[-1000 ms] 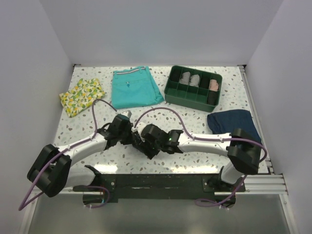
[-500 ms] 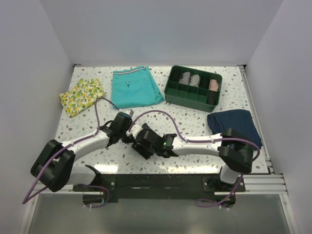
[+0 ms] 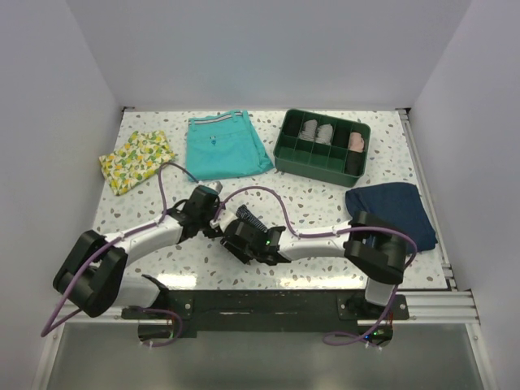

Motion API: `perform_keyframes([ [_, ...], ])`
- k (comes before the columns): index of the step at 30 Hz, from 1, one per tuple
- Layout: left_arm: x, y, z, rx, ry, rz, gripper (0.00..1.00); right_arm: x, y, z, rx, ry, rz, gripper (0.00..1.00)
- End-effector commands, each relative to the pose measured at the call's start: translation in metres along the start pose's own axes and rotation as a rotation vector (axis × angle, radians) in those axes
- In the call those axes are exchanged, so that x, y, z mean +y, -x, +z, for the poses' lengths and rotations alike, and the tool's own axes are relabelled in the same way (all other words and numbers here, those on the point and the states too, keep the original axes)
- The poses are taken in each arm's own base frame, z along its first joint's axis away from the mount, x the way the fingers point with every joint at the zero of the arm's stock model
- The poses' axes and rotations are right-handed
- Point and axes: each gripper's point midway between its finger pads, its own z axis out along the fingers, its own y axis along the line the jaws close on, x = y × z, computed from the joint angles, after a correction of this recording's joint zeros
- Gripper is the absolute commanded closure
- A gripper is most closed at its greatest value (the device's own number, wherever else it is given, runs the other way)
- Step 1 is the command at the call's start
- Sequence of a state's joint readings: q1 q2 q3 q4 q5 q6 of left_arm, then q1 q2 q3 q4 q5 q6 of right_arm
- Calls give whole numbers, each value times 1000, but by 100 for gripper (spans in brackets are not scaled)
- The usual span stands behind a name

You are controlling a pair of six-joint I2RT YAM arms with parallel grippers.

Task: Roll the underwear
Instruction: Roll the underwear to the center of the board.

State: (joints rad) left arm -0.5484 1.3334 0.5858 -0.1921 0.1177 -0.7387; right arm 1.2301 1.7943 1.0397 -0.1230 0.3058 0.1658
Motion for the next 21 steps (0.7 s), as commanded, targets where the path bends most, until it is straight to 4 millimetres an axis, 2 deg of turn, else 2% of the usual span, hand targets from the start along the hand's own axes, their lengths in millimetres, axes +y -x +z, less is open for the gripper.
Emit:
perform_keyframes([
  [1,2,5,2,-5,-3,10,84,1,-16,10,8,-20,32,66],
  [2,2,5,2,-3,-3,12,84,2,-20,11,16,-15,36,73],
  [5,2,7,2,-10,-5,11,82,7,-27,12,27,12,55,80],
  [7,3,9,1,-19,-1,8,74,11,-32,10,29,40,71,85],
  [9,3,14,-2,-40,3,7,67,13,-35,9,35,61,102,86],
  [10,3,18,-4,-54,4,4,58,18,-35,7,39,95,127,87],
  [13,11,32,-11,-99,43,-23,40,23,-37,4,43,136,169,88],
  [15,17,42,-16,-131,75,-37,36,24,-37,3,46,150,184,88],
  [16,14,50,-22,-158,73,-36,34,25,-36,1,45,158,195,88],
  [21,27,75,-40,-247,146,-79,30,35,-30,-3,55,232,247,88],
])
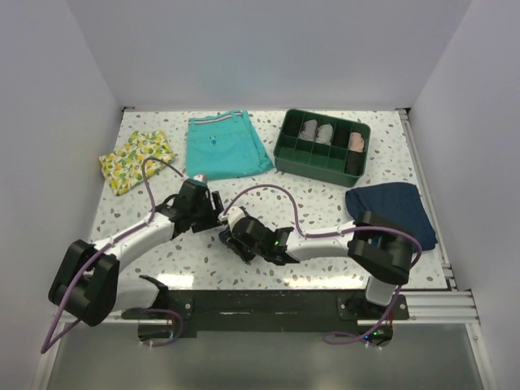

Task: Roll the underwear
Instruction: Roll the underwear to the center of the board.

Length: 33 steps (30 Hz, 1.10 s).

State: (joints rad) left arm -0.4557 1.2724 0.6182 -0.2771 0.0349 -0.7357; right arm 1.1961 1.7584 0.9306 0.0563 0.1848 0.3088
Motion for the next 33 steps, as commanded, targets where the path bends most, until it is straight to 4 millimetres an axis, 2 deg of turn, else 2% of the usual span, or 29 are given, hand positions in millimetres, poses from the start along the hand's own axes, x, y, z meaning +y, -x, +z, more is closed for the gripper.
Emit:
perform_keyframes([
  [1,1,47,-24,-168,43,-26,27,16,-33,-6,135,111,86,87],
  [2,4,48,-26,-176,55,-35,26,12,-31,-5,140,117,107,87],
  [4,9,48,-32,-203,57,-52,23,17,-31,-7,164,176,158,87],
  [5,7,49,-33,-216,39,-51,23,11,-27,-5,168,185,196,87],
  [6,4,46,-34,-213,16,-49,22,16,-29,-8,195,243,223,87],
  [7,5,42,-36,-218,-1,-44,22,17,-22,-8,182,271,250,87],
  [8,4,41,-37,-223,-19,-39,21,8,-19,-7,182,269,281,87],
  [10,2,33,-39,-213,-57,-15,15,13,-13,-12,197,342,333,87],
  [11,0,33,-40,-222,-75,-9,13,3,-10,-11,202,347,378,87],
  [12,-4,28,-42,-210,-112,2,12,4,-4,-12,204,376,407,87],
  [13,-6,26,-44,-224,-141,14,11,9,-10,-13,256,435,452,87],
  [14,-8,24,-45,-227,-162,19,11,3,-7,-12,268,457,496,87],
  [18,-19,8,-47,-201,-280,35,11,6,-7,-10,337,577,619,87],
  [21,-20,-7,-42,-169,-328,33,11,3,-8,-8,379,616,727,87],
  [25,-18,-16,-39,-158,-344,34,12,-7,-5,-4,404,642,855,86],
  [30,-6,-26,-29,-144,-311,18,13,-15,-2,-2,400,646,920,85],
  [33,-6,-24,-23,-159,-310,6,13,-16,-4,-1,408,639,925,85],
])
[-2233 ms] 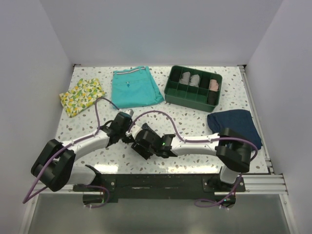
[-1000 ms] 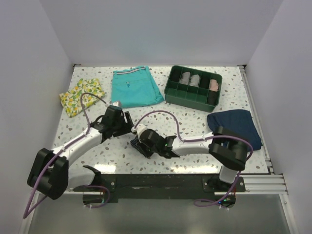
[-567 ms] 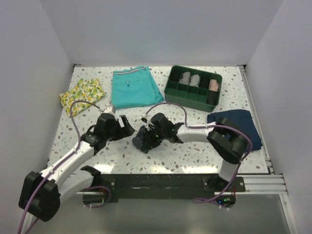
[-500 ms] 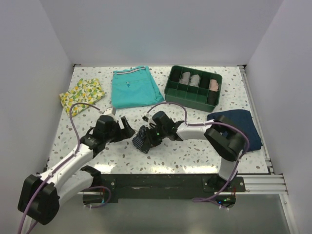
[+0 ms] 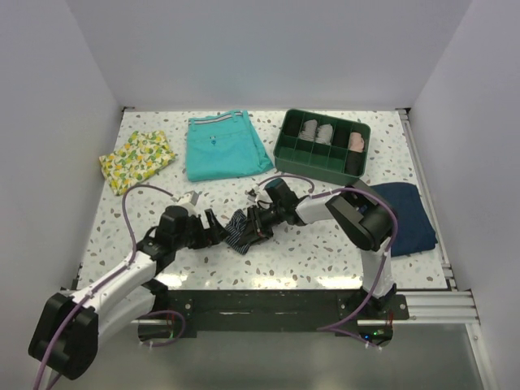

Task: Roll the underwear
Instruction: Roll the underwear to the center of the board.

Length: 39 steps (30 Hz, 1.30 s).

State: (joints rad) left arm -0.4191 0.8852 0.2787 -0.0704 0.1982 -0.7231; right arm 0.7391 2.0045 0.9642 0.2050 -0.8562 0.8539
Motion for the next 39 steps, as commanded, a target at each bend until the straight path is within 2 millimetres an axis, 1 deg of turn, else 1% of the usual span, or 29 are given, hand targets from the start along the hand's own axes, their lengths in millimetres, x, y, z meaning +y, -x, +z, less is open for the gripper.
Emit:
perform_keyframes([
  [1,-8,13,9,-64,-50,-6,13,-6,-6,1,21,-10,74,85],
  [5,-11,17,19,-75,-47,-12,15,-10,-7,2,27,-22,80,84],
  [9,-8,22,28,-76,-17,-4,16,-12,-8,2,30,-35,75,84],
  [11,-3,22,32,-70,19,1,19,-11,-8,2,32,-35,73,84],
  [12,1,20,33,-57,41,1,20,-12,-7,2,30,-34,72,83],
  [15,8,15,38,-42,82,6,31,-9,-5,2,25,-29,61,82],
  [16,8,12,39,-34,86,9,38,-6,-4,1,19,-24,55,81],
  [18,13,6,41,-20,109,5,49,-4,-2,0,10,-26,33,80],
  [19,13,3,42,-13,114,9,59,-5,-2,-1,3,-33,31,77],
  [20,15,2,43,-10,127,6,64,1,1,-5,-11,-30,8,74],
  [21,17,-1,43,1,136,8,67,-2,0,-7,-17,-61,-9,72],
  [22,16,-2,43,4,140,11,73,1,2,-9,-27,-75,-29,68],
  [23,17,-3,44,8,148,18,75,6,3,-14,-40,-86,-94,61],
  [24,18,-4,45,15,156,20,76,2,0,-18,-45,-143,-105,57],
  [25,17,-4,45,20,159,30,78,5,4,-22,-65,-176,-142,53],
  [26,17,-2,46,21,167,43,79,8,4,-25,-73,-209,-181,49],
  [27,17,-3,46,30,172,55,80,5,2,-35,-97,-307,-256,48],
  [29,14,-2,47,39,169,81,81,14,8,-46,-132,-397,-396,43],
  [30,13,-2,47,42,169,91,81,18,-3,-51,-124,-461,-448,43],
  [31,12,-1,48,43,168,99,83,20,11,-62,-195,-566,-510,42],
  [32,8,2,49,48,157,120,83,22,11,-66,-207,-614,-561,42],
  [33,8,2,49,53,158,126,84,27,4,-68,-196,-647,-636,41],
  [34,6,2,50,56,155,132,84,28,11,-74,-234,-704,-673,41],
  [36,3,4,50,61,144,146,84,30,12,-75,-242,-736,-746,40],
  [39,-2,5,50,68,132,151,84,26,18,-74,-257,-785,-808,40],
])
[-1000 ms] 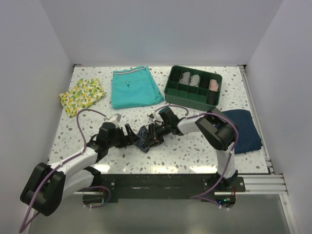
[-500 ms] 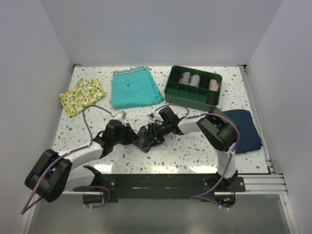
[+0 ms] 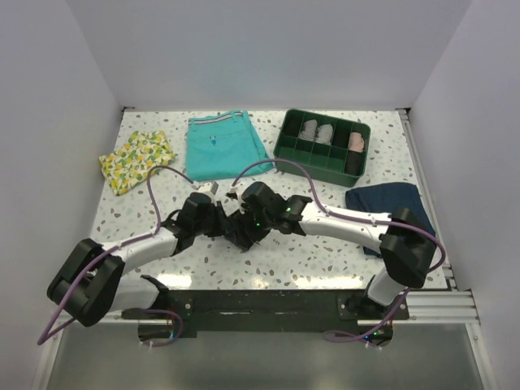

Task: Roll the underwear
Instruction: Roll the underwear to the center of the board.

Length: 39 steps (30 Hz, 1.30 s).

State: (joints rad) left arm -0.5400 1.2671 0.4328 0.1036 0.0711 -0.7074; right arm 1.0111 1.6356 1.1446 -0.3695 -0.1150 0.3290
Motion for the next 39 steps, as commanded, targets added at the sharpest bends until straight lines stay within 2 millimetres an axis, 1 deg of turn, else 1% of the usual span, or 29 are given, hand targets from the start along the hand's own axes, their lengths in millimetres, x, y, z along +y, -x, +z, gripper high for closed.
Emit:
perform_keyframes([
  [1,12,-6,0,43,58,68,84,-45,-3,-1,7,-240,-167,40],
  [2,12,-7,0,46,58,67,84,-49,-2,0,1,-260,-191,40],
  [3,12,-7,0,47,57,68,84,-46,2,2,-19,-256,-199,40],
  [4,11,-8,1,52,53,66,85,-46,0,4,-21,-253,-204,40],
  [5,10,-9,1,57,51,66,85,-42,1,6,-30,-238,-213,40],
  [6,10,-9,1,59,51,64,85,-39,8,8,-68,-226,-214,40],
  [7,12,-11,2,67,55,62,85,-38,6,10,-75,-215,-216,40],
  [8,13,-12,3,71,60,57,85,-34,8,10,-90,-202,-222,40],
  [9,13,-13,3,76,62,55,85,-31,14,10,-120,-186,-221,40],
  [10,14,-14,4,80,63,51,85,-30,12,12,-121,-177,-224,40],
  [12,14,-16,4,85,62,45,85,-23,15,15,-140,-145,-222,40],
  [14,16,-18,5,92,73,35,86,-20,13,21,-134,-127,-220,40],
  [18,16,-19,7,105,81,31,89,-12,14,29,-141,-105,-227,40],
  [22,16,-20,8,111,81,28,90,-8,8,40,-110,-99,-234,40],
  [25,16,-19,8,110,80,26,90,-9,-2,46,-85,-112,-243,40],
  [29,15,-21,9,119,75,24,90,-20,-16,53,-63,-156,-227,41],
  [30,15,-21,9,121,76,22,90,-24,-22,54,-52,-166,-225,42],
  [32,14,-22,9,127,70,26,90,-28,-28,57,-44,-184,-213,49],
  [34,14,-23,9,132,68,25,90,-31,-37,61,-23,-190,-206,58],
  [35,13,-22,9,130,66,25,90,-32,-39,62,-19,-193,-203,64],
  [37,11,-21,8,129,59,30,89,-34,-46,65,0,-190,-196,67],
  [38,10,-20,7,129,57,29,86,-35,-50,67,11,-190,-193,71],
  [39,6,-16,6,114,46,32,84,-35,-53,68,18,-187,-190,74],
])
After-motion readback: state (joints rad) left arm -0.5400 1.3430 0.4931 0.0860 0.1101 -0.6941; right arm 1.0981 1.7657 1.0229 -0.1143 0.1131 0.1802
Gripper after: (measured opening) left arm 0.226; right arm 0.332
